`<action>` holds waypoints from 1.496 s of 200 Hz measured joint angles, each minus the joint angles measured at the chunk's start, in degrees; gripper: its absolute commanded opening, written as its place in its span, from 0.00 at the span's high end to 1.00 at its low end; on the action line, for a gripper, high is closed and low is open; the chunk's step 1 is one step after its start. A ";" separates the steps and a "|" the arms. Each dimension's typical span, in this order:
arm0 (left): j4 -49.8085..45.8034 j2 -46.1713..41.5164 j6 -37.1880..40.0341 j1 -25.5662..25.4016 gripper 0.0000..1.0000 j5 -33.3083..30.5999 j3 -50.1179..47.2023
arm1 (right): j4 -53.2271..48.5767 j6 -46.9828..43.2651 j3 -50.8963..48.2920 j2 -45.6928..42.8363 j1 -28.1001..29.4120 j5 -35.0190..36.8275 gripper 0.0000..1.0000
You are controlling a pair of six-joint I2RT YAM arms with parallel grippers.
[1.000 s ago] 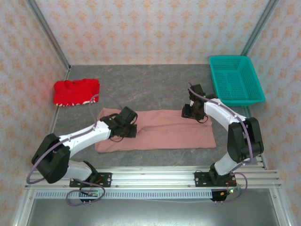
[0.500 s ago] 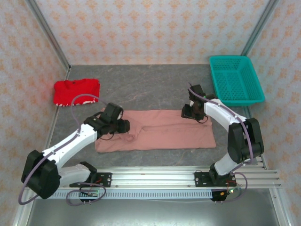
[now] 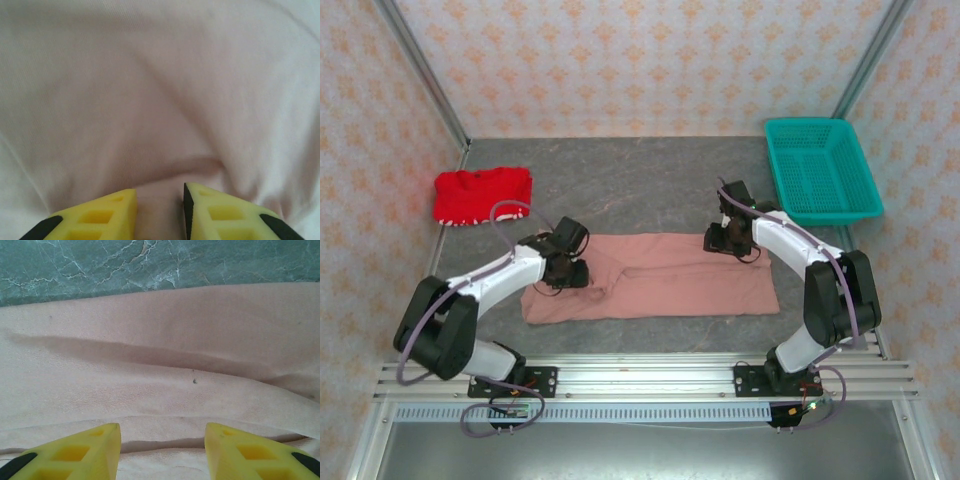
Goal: Fold the inside-out t-shirt
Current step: Smooth out the T-shirt at the center of the table.
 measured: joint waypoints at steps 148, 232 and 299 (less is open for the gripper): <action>2.12 -4.09 -4.31 3.34 0.66 1.57 -0.28 | 0.55 0.22 0.07 1.20 -2.40 3.98 0.52; 10.38 0.17 -5.49 3.32 0.72 0.96 -8.15 | -3.10 0.92 1.29 11.10 -11.45 10.40 0.68; 7.02 -2.75 -6.40 3.23 0.70 -6.01 -8.83 | -5.86 1.11 5.99 12.63 -12.83 19.28 0.67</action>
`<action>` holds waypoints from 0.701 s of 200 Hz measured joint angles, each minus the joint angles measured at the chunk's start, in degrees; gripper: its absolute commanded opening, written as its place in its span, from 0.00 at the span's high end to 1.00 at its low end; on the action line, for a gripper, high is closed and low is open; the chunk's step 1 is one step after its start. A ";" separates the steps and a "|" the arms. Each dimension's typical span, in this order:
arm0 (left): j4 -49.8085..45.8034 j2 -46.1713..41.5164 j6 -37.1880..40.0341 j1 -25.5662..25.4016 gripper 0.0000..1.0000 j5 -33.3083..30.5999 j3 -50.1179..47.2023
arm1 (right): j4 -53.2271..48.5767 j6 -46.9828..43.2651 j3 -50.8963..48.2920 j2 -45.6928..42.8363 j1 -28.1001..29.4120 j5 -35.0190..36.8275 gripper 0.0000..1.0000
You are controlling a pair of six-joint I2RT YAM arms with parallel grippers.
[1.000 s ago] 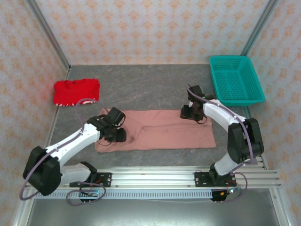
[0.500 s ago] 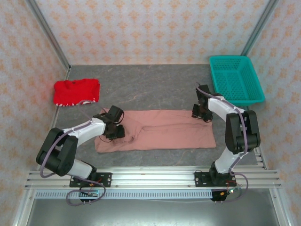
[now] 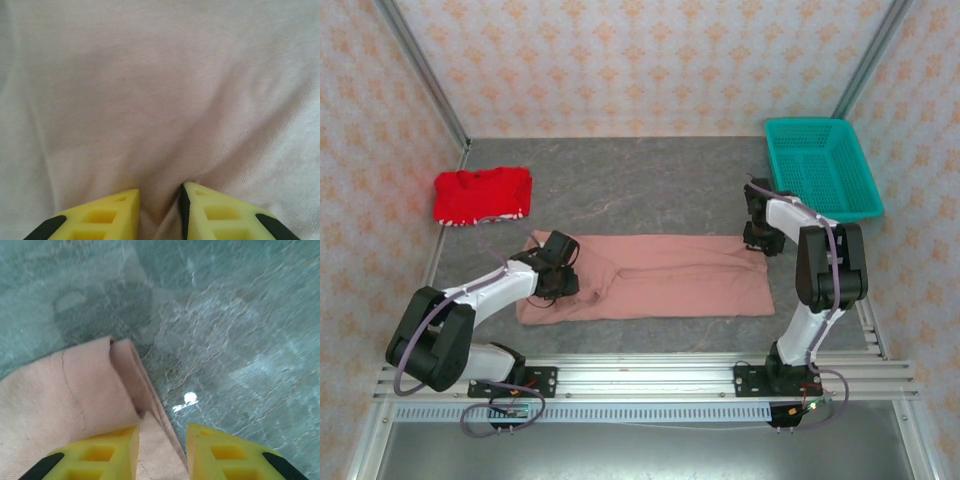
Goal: Fold the inside-out t-shirt
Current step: Smooth out the T-shirt at the center of the table.
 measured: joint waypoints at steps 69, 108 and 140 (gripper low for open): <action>-3.65 -5.11 0.63 0.00 0.63 -2.05 1.75 | 1.46 -0.31 -1.20 -3.32 0.02 -5.86 0.57; -3.63 -4.42 1.55 0.00 0.63 -2.03 2.71 | 3.37 -0.61 0.83 0.44 -0.35 -7.85 0.65; -3.67 -4.00 1.68 0.00 0.61 -2.49 2.71 | 3.15 -1.05 4.70 5.33 -0.42 -4.72 0.68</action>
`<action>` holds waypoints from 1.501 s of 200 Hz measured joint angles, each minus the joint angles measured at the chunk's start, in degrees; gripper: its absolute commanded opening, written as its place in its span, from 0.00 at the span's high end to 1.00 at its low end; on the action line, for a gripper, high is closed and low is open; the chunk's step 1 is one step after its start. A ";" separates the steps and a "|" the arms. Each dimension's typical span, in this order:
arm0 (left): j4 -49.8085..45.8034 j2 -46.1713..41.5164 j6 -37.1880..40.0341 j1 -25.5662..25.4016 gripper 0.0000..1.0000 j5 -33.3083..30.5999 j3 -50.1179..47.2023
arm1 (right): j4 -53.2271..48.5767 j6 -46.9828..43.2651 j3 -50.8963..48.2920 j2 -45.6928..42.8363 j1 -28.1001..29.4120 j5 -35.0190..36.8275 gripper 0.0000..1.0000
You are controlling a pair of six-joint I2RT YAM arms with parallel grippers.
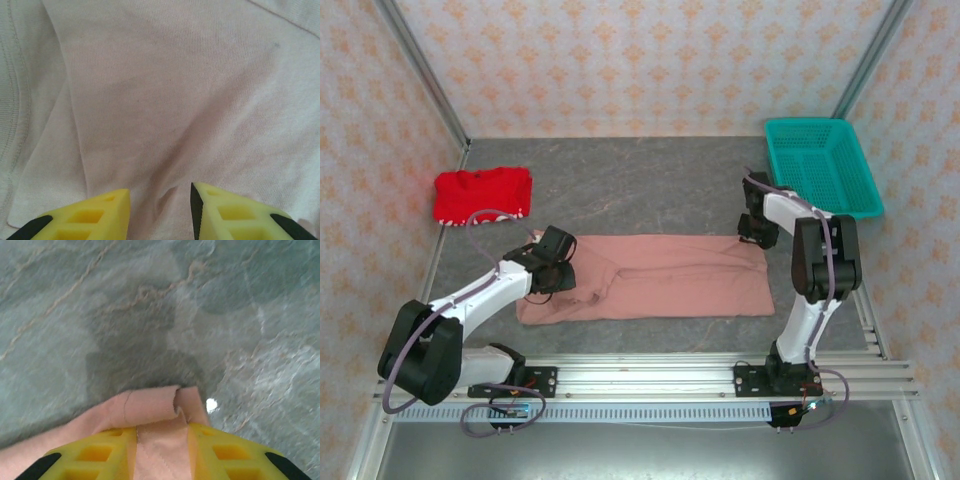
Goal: Fold the inside-out t-shirt
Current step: Smooth out the T-shirt at the center of the table.
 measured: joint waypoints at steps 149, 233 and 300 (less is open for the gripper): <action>0.31 -4.07 3.06 0.04 0.52 0.94 3.87 | 3.06 1.29 -11.80 -10.67 13.60 -11.47 0.75; -0.48 -4.24 4.59 0.04 0.45 -0.39 3.87 | 3.13 2.84 -14.69 -12.20 14.23 -11.76 0.64; 1.18 -4.35 3.37 3.98 0.35 2.62 3.93 | 3.43 6.78 -18.97 -24.11 14.23 -9.79 0.51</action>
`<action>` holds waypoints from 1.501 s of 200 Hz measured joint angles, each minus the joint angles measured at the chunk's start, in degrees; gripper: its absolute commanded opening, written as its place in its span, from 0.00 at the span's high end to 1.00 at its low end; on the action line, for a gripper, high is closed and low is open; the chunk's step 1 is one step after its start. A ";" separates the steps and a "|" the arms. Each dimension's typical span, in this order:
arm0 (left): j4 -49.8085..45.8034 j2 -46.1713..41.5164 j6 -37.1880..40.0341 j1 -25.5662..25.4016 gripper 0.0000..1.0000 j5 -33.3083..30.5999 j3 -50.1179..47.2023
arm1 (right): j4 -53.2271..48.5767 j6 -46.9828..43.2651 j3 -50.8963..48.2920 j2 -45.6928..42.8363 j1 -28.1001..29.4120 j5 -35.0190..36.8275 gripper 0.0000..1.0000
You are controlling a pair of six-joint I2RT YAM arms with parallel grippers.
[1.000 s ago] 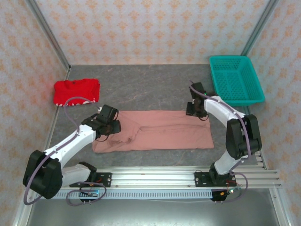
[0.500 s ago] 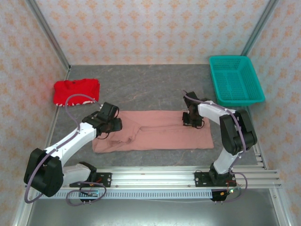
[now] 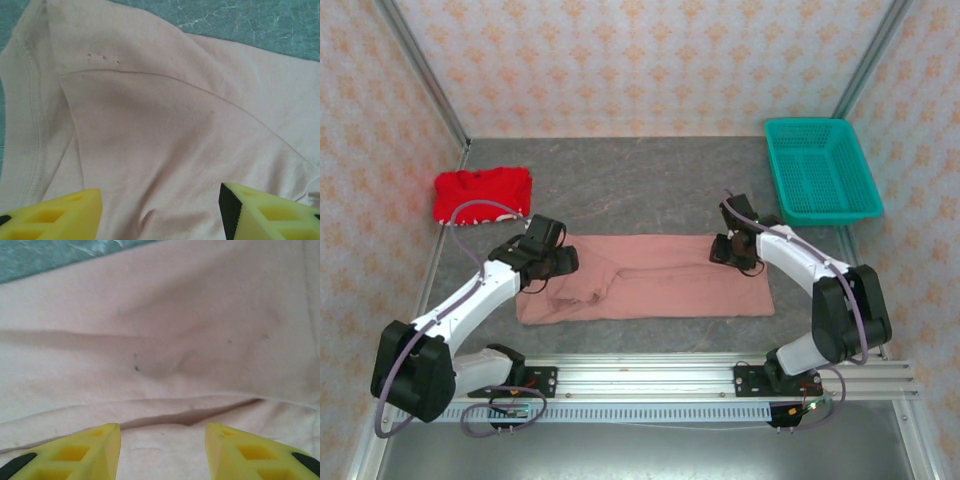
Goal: Fold the inside-out t-shirt
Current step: Smooth out the T-shirt at the center of the table, then fold the T-shirt at the center of the table.
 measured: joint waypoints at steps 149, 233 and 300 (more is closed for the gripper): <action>5.03 5.84 -0.90 17.57 0.00 4.20 -3.45 | 7.19 1.25 -3.50 0.42 1.22 -9.22 0.17; 3.76 16.76 3.06 18.29 0.00 5.92 0.81 | 10.36 -0.48 -1.44 3.91 1.29 -17.20 0.22; 2.80 18.49 4.24 19.43 0.09 7.65 1.68 | 10.32 -0.50 -0.96 6.29 1.29 -18.08 0.22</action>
